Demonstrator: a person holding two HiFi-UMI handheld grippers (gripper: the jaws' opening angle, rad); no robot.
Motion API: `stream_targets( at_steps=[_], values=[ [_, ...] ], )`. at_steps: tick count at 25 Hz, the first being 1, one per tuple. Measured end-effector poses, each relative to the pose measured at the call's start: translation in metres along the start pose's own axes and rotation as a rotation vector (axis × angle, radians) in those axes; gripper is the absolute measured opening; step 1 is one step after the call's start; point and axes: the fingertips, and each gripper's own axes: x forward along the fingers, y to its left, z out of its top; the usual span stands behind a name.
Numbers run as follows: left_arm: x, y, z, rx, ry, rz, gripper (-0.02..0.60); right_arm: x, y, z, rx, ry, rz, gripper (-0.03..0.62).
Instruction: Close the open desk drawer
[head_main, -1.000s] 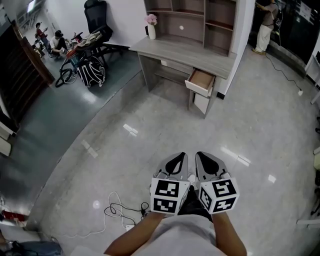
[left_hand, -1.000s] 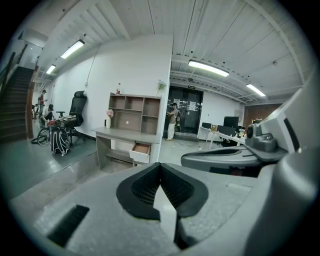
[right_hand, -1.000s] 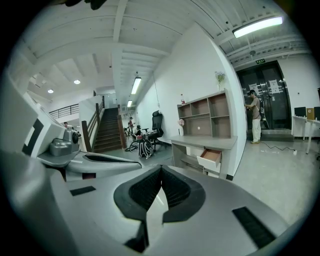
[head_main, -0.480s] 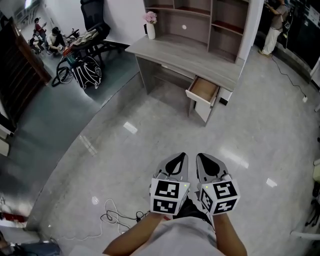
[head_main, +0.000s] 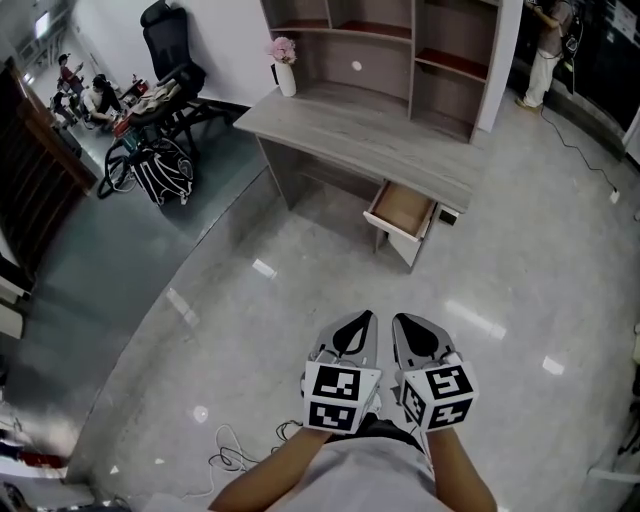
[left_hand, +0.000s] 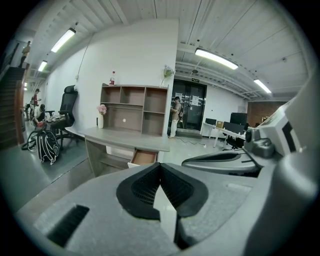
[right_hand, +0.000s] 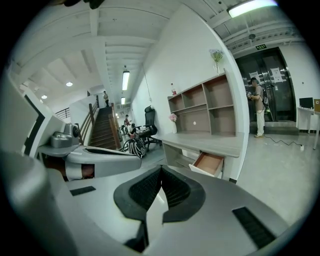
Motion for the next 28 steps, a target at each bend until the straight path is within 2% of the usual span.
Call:
stream_targets(
  at_steps=[10,22,28],
  values=[
    [0.047,0.036,0.022,0.009,0.001,-0.052,0.002,0.05,-0.022,0.017,0.051,-0.011,-0.045,0.0],
    [0.152,0.099,0.055,0.075,0.04,-0.233,0.002,0.155,-0.066,0.031,0.159,-0.005,-0.206,0.0],
    [0.193,0.124,0.065,0.091,0.076,-0.318,0.002,0.198,-0.092,0.031,0.28,-0.017,-0.289,0.0]
  ],
)
